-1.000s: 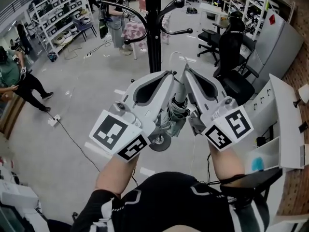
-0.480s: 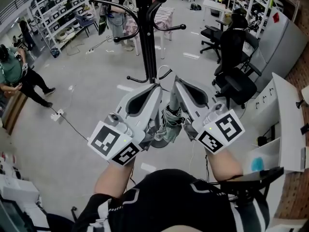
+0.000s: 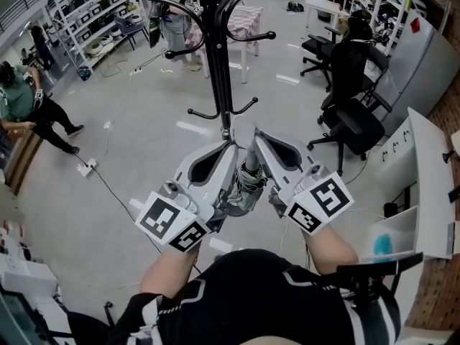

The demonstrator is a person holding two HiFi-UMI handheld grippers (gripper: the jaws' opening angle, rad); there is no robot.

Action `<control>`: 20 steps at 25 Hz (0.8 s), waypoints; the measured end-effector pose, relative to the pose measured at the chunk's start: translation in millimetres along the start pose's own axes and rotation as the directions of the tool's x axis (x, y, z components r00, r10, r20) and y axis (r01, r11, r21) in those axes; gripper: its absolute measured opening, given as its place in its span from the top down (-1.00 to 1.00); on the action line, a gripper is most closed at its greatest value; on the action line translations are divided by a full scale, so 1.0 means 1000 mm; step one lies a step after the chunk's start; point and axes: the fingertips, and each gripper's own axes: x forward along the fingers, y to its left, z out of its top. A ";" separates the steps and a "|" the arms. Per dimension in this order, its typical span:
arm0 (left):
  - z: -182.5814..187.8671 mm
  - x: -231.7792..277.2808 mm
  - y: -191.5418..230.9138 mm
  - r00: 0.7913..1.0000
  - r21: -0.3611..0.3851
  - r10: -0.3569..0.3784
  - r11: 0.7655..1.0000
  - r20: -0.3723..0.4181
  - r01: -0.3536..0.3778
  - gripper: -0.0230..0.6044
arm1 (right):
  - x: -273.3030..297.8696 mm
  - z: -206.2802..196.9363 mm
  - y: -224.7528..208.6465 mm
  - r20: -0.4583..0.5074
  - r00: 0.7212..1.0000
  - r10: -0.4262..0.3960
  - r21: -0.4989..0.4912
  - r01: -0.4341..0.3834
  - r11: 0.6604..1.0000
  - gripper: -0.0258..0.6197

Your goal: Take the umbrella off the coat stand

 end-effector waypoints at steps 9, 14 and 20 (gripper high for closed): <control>-0.019 -0.008 -0.008 1.000 -0.033 -0.005 0.999 -0.014 0.005 0.89 | -0.008 -0.019 0.005 -0.047 0.999 0.001 -0.023 -0.002 1.000 0.90; -0.023 -0.013 -0.010 0.999 -0.012 0.016 1.000 -0.030 -0.016 0.89 | -0.012 -0.023 0.006 -0.055 0.999 0.002 -0.012 -0.002 1.000 0.90; -0.026 -0.016 -0.011 0.998 -0.007 0.030 1.000 -0.049 -0.031 0.89 | -0.017 -0.025 0.007 -0.063 0.998 -0.001 0.004 0.001 1.000 0.90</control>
